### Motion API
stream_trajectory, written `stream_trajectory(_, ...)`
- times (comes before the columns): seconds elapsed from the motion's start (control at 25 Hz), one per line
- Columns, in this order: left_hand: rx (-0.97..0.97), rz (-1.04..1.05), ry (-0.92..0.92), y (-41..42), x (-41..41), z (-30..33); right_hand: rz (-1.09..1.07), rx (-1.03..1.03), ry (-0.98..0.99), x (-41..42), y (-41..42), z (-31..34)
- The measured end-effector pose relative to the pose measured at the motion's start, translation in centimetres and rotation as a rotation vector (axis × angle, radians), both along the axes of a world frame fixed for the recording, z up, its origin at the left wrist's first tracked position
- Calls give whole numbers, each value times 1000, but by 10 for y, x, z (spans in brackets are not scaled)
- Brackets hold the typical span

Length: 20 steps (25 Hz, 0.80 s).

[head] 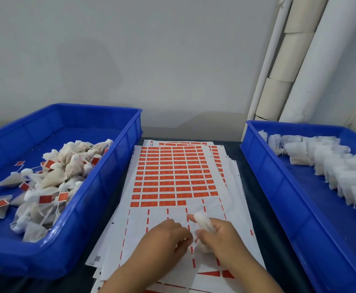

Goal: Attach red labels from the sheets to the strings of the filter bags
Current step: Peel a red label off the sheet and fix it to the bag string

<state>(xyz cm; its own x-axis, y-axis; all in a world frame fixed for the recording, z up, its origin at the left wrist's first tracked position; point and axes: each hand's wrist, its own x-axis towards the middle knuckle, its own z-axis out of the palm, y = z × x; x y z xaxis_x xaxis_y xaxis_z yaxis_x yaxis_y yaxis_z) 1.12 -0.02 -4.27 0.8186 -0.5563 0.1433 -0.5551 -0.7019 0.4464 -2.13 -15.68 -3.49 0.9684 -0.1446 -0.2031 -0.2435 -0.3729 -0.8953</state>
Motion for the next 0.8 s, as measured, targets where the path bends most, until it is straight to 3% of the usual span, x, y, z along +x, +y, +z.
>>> stream_trajectory(0.16, -170, -5, -41, -8, 9, 14, 177, -116, -34, 8, 0, 2)
stream_trajectory(0.36, -436, 94, 248, -19, 7, 2, 220, -4, -57, 7, 1, -4)
stream_trajectory(0.56, -519, 168, 342, -24, 7, -10, 152, -86, -134, 7, 3, -14)
stream_trajectory(0.8, -593, 189, 380, -30, 1, -14, 126, -30, -223, 7, 6, -21)
